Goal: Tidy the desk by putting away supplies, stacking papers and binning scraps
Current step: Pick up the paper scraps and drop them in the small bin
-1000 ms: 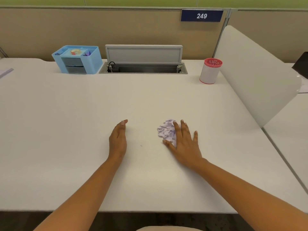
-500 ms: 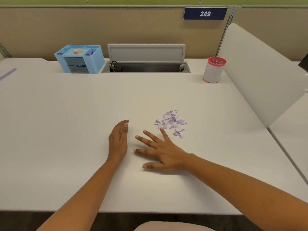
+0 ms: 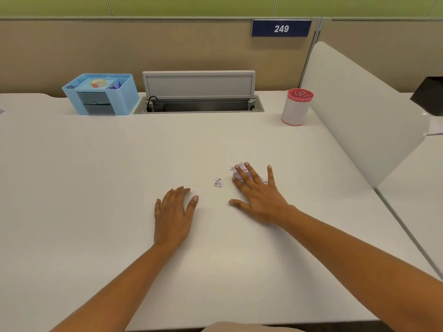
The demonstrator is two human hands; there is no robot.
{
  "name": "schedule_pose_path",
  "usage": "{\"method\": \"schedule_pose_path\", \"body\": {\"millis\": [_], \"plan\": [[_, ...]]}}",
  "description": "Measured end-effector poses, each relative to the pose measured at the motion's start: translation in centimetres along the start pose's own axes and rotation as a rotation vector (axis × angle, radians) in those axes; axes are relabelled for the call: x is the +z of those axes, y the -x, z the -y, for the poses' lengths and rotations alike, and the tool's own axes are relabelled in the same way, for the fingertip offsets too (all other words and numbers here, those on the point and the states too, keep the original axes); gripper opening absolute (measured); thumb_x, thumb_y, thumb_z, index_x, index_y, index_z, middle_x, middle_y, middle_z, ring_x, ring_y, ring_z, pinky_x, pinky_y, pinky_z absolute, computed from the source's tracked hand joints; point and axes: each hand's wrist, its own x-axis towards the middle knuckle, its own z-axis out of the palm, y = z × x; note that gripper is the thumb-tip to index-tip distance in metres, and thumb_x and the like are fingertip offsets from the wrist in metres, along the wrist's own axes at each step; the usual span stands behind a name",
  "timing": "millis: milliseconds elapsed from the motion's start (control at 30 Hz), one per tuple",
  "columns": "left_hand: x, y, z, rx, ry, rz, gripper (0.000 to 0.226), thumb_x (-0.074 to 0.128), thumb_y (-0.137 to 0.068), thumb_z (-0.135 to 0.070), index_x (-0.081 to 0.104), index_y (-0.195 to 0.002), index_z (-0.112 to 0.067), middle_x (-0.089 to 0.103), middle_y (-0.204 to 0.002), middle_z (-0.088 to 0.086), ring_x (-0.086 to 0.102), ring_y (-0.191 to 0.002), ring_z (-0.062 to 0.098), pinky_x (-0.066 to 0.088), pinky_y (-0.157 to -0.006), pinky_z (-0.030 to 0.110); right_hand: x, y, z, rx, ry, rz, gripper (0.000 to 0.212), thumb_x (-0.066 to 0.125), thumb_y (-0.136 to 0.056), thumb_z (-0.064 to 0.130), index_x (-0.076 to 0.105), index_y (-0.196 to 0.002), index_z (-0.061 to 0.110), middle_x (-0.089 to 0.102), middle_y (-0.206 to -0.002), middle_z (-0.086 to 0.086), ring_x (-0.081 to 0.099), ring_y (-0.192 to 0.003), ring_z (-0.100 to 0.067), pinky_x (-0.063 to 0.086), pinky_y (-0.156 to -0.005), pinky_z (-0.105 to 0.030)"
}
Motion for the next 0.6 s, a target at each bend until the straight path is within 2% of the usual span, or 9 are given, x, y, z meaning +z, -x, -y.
{"method": "schedule_pose_path", "body": {"millis": [100, 200, 233, 267, 333, 400, 467, 533, 600], "plan": [[0.5, -0.2, -0.1, 0.034, -0.182, 0.075, 0.055, 0.03, -0.095, -0.05, 0.029, -0.143, -0.023, 0.02, -0.154, -0.005, 0.008, -0.145, 0.012, -0.001, -0.118, 0.039, 0.2, 0.7, -0.9, 0.177, -0.186, -0.092, 0.107, -0.019, -0.064, 0.082, 0.012, -0.149, 0.026, -0.01, -0.157, 0.006, -0.016, -0.143, -0.011, -0.01, -0.112, -0.053], [1.3, -0.5, -1.2, 0.095, -0.287, 0.132, 0.085, 0.007, -0.079, -0.072, 0.016, -0.147, -0.022, 0.009, -0.157, -0.004, 0.001, -0.145, 0.013, -0.003, -0.117, 0.041, 0.4, 1.9, -0.2, 0.458, -0.466, -0.116, 0.092, 0.029, -0.08, 0.077, 0.006, -0.149, 0.021, -0.01, -0.158, 0.002, -0.012, -0.145, -0.013, -0.005, -0.115, -0.048], [1.7, -0.7, -1.7, 0.12, -0.312, 0.148, 0.095, -0.004, -0.07, -0.072, 0.011, -0.148, -0.021, 0.006, -0.158, -0.003, -0.001, -0.145, 0.013, -0.003, -0.117, 0.042, 0.7, 2.2, 0.2, 0.523, -0.484, -0.076, 0.094, 0.035, -0.081, 0.074, 0.001, -0.149, 0.019, -0.011, -0.157, 0.0, -0.012, -0.145, -0.015, -0.005, -0.115, -0.047], [2.1, -0.9, -2.2, 0.133, -0.327, 0.164, 0.1, -0.01, -0.064, -0.071, 0.007, -0.149, -0.02, 0.002, -0.158, -0.002, -0.004, -0.145, 0.013, -0.004, -0.116, 0.043, 1.0, 2.4, 0.6, 0.554, -0.441, -0.043, 0.099, 0.031, -0.079, 0.078, -0.003, -0.149, 0.017, -0.013, -0.157, -0.003, -0.012, -0.145, -0.016, -0.005, -0.115, -0.048], [2.9, -1.6, -3.2, 0.132, -0.358, 0.191, 0.105, -0.014, -0.061, -0.071, 0.0, -0.149, -0.017, -0.003, -0.158, -0.001, -0.007, -0.145, 0.014, -0.008, -0.115, 0.046, 1.8, 2.4, 1.0, 0.55, -0.334, -0.012, 0.112, 0.004, -0.064, 0.087, -0.012, -0.148, 0.015, -0.014, -0.157, -0.006, -0.013, -0.145, -0.018, -0.006, -0.115, -0.049], [3.5, -2.5, -4.2, 0.118, -0.422, 0.206, 0.105, -0.017, -0.061, -0.071, -0.004, -0.149, -0.016, -0.007, -0.158, 0.0, -0.01, -0.145, 0.016, -0.012, -0.113, 0.05, 2.2, 1.6, 1.1, 0.545, -0.312, -0.016, 0.119, -0.013, -0.053, 0.089, -0.017, -0.147, 0.016, -0.016, -0.157, -0.006, -0.013, -0.145, -0.019, -0.007, -0.113, -0.052], [4.1, -3.5, -5.0, 0.099, -0.464, 0.217, 0.095, -0.009, -0.074, -0.074, -0.005, -0.149, -0.016, -0.008, -0.158, 0.0, -0.012, -0.145, 0.017, -0.012, -0.111, 0.053, 2.1, 0.5, 0.9, 0.54, -0.325, -0.024, 0.113, -0.013, -0.057, 0.086, -0.019, -0.146, 0.018, -0.016, -0.157, -0.006, -0.013, -0.145, -0.019, -0.008, -0.113, -0.053], [4.6, -4.6, -5.7, 0.095, -0.477, 0.232, 0.08, 0.007, -0.089, -0.067, -0.004, -0.149, -0.015, -0.008, -0.158, 0.001, -0.012, -0.145, 0.018, -0.012, -0.111, 0.055, 2.0, -0.7, 0.6, 0.525, -0.32, -0.03, 0.104, -0.01, -0.061, 0.079, -0.019, -0.146, 0.02, -0.014, -0.157, -0.005, -0.012, -0.145, -0.019, -0.007, -0.113, -0.053], [5.0, -5.7, -6.3, 0.104, -0.48, 0.244, 0.073, 0.011, -0.093, -0.06, -0.004, -0.149, -0.015, -0.008, -0.158, 0.001, -0.012, -0.145, 0.019, -0.012, -0.11, 0.056, 2.0, -2.0, 0.0, 0.517, -0.331, -0.032, 0.097, -0.008, -0.066, 0.073, -0.018, -0.146, 0.02, -0.012, -0.157, -0.006, -0.011, -0.145, -0.019, -0.007, -0.113, -0.053]]}}
